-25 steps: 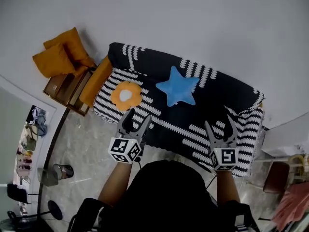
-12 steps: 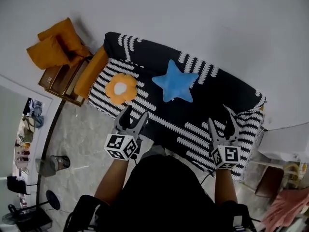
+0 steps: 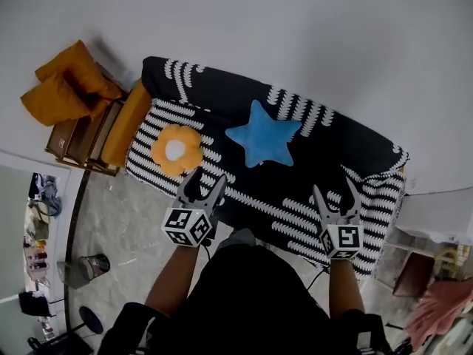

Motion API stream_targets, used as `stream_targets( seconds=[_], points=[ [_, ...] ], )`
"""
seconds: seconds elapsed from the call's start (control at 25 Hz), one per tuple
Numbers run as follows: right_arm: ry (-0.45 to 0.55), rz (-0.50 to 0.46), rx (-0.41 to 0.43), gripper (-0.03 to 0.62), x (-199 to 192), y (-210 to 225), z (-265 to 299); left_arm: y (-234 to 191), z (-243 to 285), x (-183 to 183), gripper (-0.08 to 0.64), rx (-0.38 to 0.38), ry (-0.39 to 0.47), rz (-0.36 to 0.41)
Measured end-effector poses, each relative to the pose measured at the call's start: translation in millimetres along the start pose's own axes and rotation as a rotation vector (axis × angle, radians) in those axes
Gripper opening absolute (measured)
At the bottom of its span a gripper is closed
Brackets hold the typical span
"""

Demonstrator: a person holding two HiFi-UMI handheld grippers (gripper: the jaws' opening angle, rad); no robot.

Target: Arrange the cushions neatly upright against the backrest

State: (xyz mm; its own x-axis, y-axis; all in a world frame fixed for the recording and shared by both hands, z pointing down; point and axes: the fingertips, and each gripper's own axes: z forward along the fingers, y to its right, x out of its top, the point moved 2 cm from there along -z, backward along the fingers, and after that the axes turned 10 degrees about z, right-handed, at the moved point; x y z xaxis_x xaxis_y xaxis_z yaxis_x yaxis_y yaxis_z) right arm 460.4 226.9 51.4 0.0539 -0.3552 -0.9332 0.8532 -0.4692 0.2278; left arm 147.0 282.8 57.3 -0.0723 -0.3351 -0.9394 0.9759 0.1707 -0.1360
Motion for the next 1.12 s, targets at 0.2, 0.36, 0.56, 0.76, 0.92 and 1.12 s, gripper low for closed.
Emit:
stream_targets(
  seconds=[0.2, 0.36, 0.56, 0.76, 0.92, 1.12],
  points=[
    [-0.082, 0.023, -0.006, 0.341, -15.2, 0.0, 65.5, -30.5, 50.9, -13.0, 0.313, -0.038, -0.07, -0.002],
    [-0.098, 0.242, -0.048, 0.341, -32.4, 3.2, 127.7, -52.0, 94.3, -36.7, 0.314, -0.109, -0.158, -0.007],
    [-0.131, 0.36, -0.109, 0.341, -69.0, 6.3, 204.1, -75.0, 153.9, -75.9, 0.314, -0.171, -0.224, -0.001],
    [-0.221, 0.372, -0.168, 0.341, -145.3, 1.3, 237.0, -117.9, 178.2, -143.3, 0.314, -0.177, -0.286, -0.064],
    [-0.288, 0.497, -0.194, 0.328, -189.1, 15.2, 247.9, -148.1, 200.0, -191.9, 0.314, -0.101, -0.332, -0.289],
    [-0.307, 0.583, -0.218, 0.328, -213.5, 69.3, 264.2, -121.7, 254.0, -230.8, 0.318, -0.058, -0.33, -0.276]
  ],
)
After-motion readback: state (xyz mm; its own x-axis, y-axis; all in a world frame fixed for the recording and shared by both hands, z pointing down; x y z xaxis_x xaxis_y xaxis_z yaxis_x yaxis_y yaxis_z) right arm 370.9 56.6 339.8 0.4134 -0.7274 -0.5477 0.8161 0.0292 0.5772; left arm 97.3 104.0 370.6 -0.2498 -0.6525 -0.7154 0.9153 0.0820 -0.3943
